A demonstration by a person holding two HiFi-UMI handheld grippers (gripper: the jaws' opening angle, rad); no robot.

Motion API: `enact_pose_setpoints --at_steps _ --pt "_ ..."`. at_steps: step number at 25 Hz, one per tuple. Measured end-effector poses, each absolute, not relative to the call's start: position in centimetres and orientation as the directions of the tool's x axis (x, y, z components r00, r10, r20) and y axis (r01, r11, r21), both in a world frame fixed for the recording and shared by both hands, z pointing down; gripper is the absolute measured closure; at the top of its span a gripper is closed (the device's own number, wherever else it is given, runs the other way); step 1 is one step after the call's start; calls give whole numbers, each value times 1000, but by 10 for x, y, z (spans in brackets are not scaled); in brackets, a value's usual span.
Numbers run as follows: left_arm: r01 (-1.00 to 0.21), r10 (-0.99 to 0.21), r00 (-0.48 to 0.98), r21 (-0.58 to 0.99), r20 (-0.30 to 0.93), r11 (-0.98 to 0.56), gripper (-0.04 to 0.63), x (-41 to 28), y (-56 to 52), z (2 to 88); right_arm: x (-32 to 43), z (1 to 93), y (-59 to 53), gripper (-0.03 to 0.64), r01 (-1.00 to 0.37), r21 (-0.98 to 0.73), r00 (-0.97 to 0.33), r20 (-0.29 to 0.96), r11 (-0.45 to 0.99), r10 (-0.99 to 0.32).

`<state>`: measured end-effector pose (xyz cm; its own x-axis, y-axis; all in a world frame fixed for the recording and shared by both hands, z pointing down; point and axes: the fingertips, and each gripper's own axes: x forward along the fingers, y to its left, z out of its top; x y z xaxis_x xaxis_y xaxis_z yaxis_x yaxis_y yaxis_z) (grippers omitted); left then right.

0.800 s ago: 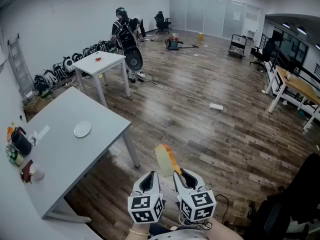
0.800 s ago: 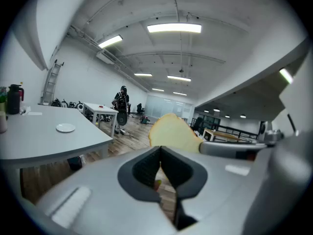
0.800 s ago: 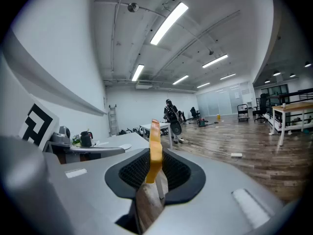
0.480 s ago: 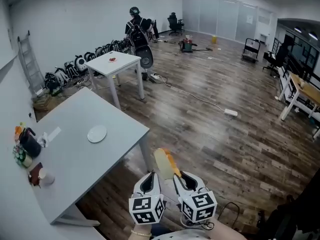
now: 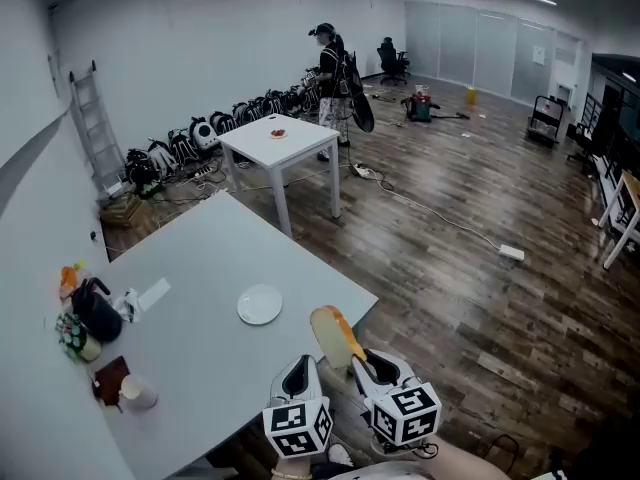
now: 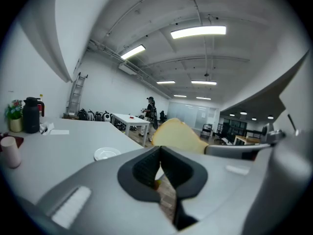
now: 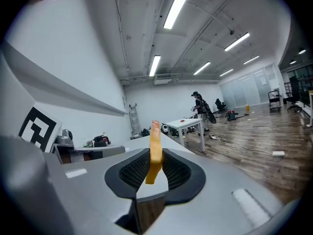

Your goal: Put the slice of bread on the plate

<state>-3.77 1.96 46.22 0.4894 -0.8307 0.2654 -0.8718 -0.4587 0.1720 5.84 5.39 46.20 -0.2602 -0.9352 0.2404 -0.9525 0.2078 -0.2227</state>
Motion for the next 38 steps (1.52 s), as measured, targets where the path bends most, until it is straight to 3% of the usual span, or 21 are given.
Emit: enact_pose_setpoints --at_steps 14,26,38 --pt "-944 -900 317 191 299 -269 586 -145 -102 501 -23 509 -91 535 -911 -244 -403 351 333 -845" --pt "-976 -926 158 197 342 -94 586 -178 -213 542 -78 573 -232 535 -817 -257 -572 468 516 -674" --pt "-976 -925 61 219 375 24 586 -177 -264 570 -96 611 -270 534 -721 -327 -678 516 611 -524"
